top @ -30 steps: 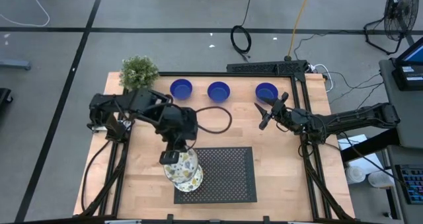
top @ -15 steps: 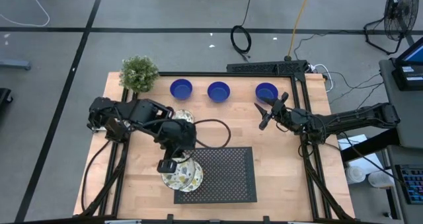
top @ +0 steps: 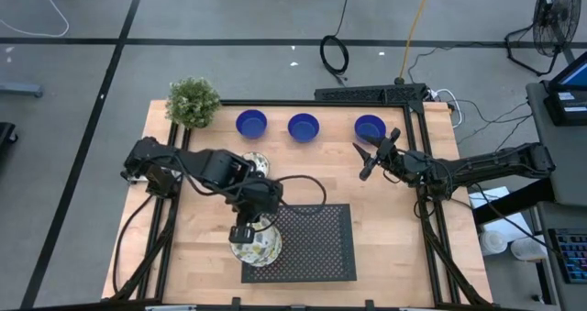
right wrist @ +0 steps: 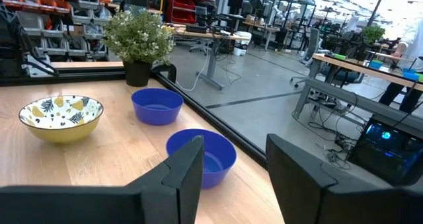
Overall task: Pick & Place Mini bowls
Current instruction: Stack the right patterned yellow bowl on the patterned yellow bowl on the shelf
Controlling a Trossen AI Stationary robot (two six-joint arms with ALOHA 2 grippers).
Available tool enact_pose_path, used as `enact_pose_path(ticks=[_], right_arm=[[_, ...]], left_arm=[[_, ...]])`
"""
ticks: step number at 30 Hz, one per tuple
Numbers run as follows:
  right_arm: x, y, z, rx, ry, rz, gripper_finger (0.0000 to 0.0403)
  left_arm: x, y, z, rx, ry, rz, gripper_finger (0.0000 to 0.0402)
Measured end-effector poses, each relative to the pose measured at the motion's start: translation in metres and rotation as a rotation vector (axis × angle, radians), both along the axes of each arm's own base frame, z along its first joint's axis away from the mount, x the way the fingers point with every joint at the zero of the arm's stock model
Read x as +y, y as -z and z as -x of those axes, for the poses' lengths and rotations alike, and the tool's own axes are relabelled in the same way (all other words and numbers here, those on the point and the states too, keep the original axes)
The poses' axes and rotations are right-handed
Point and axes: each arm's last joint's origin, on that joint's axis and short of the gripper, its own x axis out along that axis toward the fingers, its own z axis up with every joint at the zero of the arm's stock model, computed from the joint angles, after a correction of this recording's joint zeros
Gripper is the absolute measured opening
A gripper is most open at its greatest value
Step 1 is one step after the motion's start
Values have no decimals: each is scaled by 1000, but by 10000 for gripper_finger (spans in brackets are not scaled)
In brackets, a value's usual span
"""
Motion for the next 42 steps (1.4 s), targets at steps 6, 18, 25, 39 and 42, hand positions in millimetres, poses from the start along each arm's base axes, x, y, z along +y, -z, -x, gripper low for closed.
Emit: enact_pose_path(ticks=[6, 18, 25, 39, 42], right_arm=[[0, 0, 0, 0, 0, 0, 153], [0, 0, 0, 1, 0, 0, 153], [0, 0, 0, 1, 0, 0, 153], [0, 0, 0, 1, 0, 0, 153], [0, 0, 0, 1, 0, 0, 153]], left_arm=[[-1, 10, -3, 27, -9, 14, 13], [-4, 36, -9, 76, -29, 35, 22], [0, 47, -13, 98, -56, 61, 10], [2, 47, -14, 83, -47, 50, 14], [2, 47, -14, 79, -46, 51, 27]])
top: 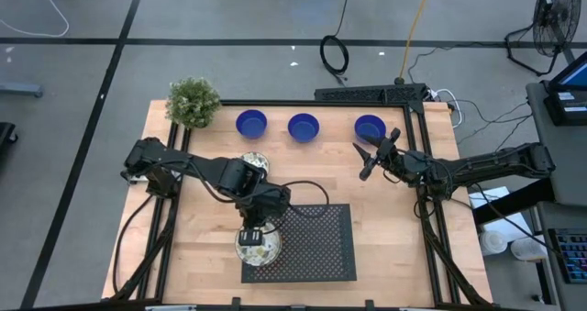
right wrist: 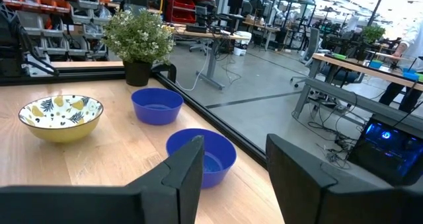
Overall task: Pick & Place Mini bowls
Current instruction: Stack the right patterned yellow bowl on the patterned yellow bowl on the shelf
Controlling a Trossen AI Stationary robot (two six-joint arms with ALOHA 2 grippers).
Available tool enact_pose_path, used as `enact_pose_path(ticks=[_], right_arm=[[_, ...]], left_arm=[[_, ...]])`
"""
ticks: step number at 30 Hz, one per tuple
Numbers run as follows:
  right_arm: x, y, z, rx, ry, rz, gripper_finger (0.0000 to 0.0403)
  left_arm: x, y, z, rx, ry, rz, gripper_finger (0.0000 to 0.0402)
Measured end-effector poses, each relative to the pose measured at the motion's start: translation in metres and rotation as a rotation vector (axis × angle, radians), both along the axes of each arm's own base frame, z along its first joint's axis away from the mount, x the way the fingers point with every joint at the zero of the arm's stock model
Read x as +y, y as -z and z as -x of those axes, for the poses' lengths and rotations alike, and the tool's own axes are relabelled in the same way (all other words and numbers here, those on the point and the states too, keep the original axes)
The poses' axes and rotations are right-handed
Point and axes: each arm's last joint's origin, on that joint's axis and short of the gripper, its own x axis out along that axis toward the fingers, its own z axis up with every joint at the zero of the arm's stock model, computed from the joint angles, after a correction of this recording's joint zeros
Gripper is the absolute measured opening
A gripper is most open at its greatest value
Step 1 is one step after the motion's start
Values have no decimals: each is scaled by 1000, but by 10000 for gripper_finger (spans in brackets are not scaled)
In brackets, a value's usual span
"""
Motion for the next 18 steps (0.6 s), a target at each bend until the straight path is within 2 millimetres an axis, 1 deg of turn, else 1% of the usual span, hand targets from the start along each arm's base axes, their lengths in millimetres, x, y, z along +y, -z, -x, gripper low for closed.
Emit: enact_pose_path(ticks=[2, 6, 10, 12, 16, 18], right_arm=[[0, 0, 0, 0, 0, 0, 153], [0, 0, 0, 0, 0, 0, 153], [0, 0, 0, 0, 0, 0, 153], [0, 0, 0, 0, 0, 0, 153], [0, 0, 0, -4, 0, -5, 153], [0, 0, 0, -7, 1, -9, 153]], left_arm=[[0, 0, 0, -4, 1, 1, 26], [0, 0, -1, -9, 0, 4, 11], [-1, 0, -1, -7, -5, 5, 22], [0, 4, -1, 6, -6, 1, 26], [2, 15, 0, 51, -36, 6, 11], [5, 19, -1, 68, -53, 28, 11]])
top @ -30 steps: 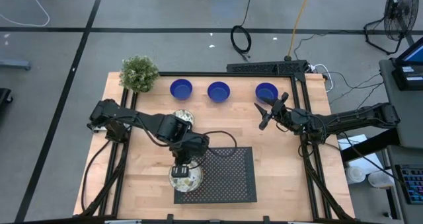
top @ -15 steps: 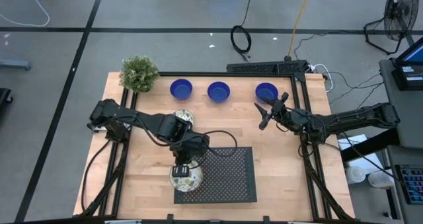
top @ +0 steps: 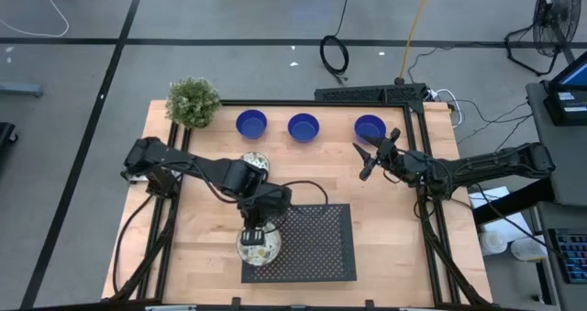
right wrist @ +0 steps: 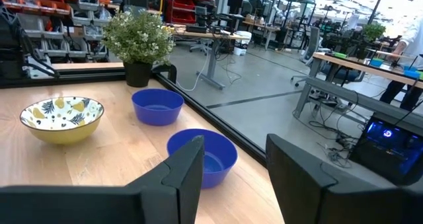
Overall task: Pick & Place Mini bowls
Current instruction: Stack the right patterned yellow bowl on the patterned yellow bowl on the shelf
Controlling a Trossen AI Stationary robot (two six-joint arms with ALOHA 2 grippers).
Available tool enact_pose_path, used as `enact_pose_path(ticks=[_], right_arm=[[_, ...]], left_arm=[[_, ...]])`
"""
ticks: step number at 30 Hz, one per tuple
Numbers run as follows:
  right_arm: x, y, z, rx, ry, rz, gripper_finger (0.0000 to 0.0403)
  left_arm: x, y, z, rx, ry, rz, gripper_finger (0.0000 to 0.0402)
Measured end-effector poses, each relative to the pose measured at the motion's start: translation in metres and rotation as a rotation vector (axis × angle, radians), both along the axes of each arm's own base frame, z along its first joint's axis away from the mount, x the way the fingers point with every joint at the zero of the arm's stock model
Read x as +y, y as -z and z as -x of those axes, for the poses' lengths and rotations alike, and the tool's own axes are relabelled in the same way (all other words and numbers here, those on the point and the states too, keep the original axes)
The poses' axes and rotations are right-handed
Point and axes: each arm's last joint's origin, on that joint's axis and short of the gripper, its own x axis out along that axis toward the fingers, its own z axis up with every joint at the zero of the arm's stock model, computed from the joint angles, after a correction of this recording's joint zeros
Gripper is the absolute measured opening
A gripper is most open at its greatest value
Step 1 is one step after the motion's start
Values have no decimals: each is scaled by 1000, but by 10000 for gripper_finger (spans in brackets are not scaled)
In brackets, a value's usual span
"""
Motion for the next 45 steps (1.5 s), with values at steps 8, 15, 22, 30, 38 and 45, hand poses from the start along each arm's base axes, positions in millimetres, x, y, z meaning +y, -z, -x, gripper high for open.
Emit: enact_pose_path(ticks=[8, 15, 22, 30, 38, 45], right_arm=[[0, 0, 0, 0, 0, 0, 153], [0, 0, 0, 0, 0, 0, 153], [0, 0, 0, 0, 0, 0, 153], [0, 0, 0, 5, 0, 0, 153], [0, 0, 0, 5, 0, 0, 153], [0, 0, 0, 4, -1, 0, 153]], left_arm=[[3, 2, -2, -2, -25, 3, 56], [2, 1, -3, -13, -58, 13, 60], [2, 2, -4, -10, -67, 15, 62], [1, 1, -3, 1, -73, 41, 62], [1, 1, -3, 9, -84, 56, 63], [1, -1, -2, -1, -83, 64, 63]])
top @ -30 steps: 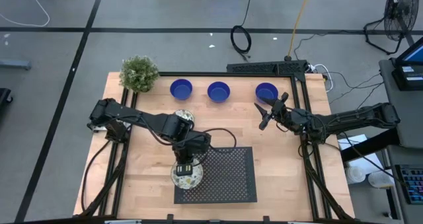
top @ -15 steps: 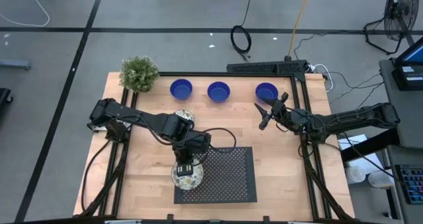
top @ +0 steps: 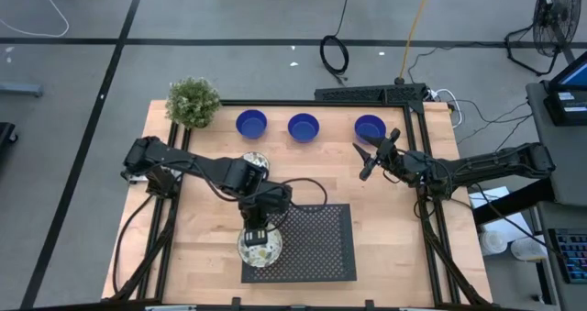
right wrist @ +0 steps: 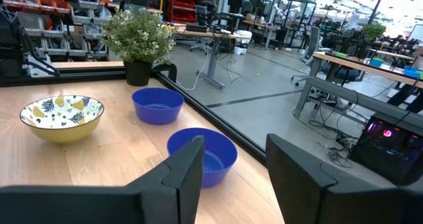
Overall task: Pick & Place Mini bowls
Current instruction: Stack the right patterned yellow bowl on the patterned yellow bowl on the shelf
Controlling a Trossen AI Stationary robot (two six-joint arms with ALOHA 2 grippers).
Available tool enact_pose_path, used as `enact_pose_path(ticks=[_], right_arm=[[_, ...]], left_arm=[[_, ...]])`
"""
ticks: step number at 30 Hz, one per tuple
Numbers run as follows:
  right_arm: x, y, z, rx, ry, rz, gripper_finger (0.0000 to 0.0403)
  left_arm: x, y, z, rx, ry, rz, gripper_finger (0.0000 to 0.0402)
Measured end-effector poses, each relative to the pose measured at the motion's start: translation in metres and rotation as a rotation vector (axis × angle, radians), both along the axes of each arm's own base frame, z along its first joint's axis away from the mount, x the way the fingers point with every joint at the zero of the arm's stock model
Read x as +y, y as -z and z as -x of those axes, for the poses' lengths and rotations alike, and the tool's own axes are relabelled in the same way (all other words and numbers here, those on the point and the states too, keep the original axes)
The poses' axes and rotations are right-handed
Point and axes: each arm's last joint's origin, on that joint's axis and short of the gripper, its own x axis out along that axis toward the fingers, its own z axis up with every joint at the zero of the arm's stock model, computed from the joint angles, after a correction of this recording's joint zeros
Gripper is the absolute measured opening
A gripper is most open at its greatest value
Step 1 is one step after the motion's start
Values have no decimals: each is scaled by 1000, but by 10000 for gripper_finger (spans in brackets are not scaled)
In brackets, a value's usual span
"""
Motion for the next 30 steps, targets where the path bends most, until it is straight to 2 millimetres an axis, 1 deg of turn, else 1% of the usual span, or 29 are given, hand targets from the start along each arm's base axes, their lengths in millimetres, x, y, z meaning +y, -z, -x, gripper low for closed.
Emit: enact_pose_path(ticks=[11, 17, 20, 26, 30], right_arm=[[0, 0, 0, 1, -2, 0, 153], [0, 0, 0, 1, -2, 0, 153], [0, 0, 0, 1, -2, 0, 153], [0, 0, 0, 1, -2, 0, 153], [0, 0, 0, 1, -2, 0, 153]], left_arm=[[1, -1, 0, -3, -6, 0, 63], [1, -22, 0, -63, 6, 10, 63], [0, -28, -1, -91, 23, 8, 63], [2, -28, 5, -34, 22, -1, 63], [2, -27, 5, -35, 3, -27, 63]])
